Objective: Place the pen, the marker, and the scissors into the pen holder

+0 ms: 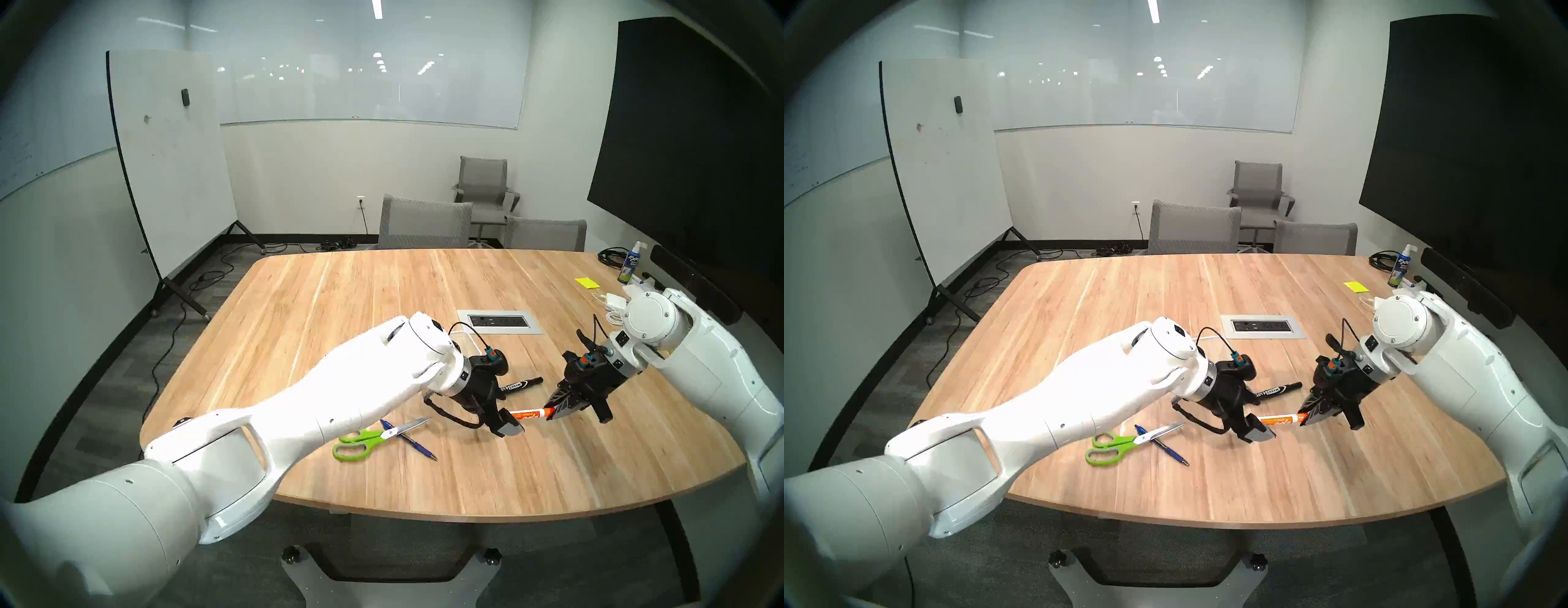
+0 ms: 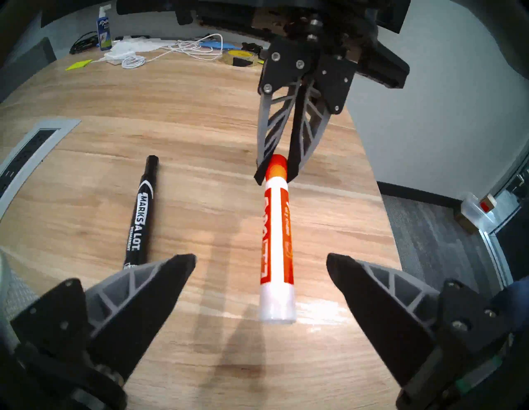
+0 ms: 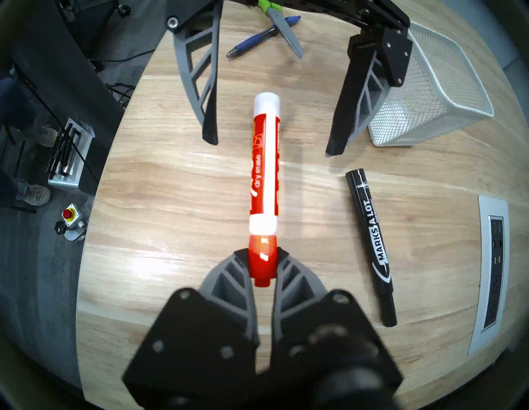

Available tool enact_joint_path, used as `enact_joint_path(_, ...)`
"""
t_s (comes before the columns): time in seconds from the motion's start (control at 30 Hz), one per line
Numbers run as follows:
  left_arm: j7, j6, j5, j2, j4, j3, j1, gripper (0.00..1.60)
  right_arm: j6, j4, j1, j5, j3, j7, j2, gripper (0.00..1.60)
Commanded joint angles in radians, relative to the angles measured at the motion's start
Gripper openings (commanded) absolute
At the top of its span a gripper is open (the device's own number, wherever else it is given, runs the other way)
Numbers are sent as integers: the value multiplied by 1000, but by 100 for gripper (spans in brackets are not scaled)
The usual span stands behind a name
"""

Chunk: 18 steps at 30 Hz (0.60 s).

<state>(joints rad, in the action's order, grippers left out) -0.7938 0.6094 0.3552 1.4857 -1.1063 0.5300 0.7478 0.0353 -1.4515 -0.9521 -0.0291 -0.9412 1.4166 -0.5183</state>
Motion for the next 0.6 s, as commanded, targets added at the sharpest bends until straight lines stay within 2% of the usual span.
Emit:
enact_joint_path(0.0,1,5,2,38,-7,4,-25,160,-2,-2,10,0,-7,0,4,0)
enact_joint_path(0.2,6,5,-2,47,8,4,-27,160,-2,-2,10,0,-7,0,4,0)
enact_joint_path(0.3,8,5,-2,49,11,4,-27,150,-2,-2,10,0,-7,0,4,0)
enact_joint_path(0.47,6,3,-2,56,24,3,-30,155,-2,-1,10,0,-7,0,3,0)
enact_joint_path(0.57,2,2,-3,58,29,1,-32,150,-3,-1,10,0,-7,0,3,0)
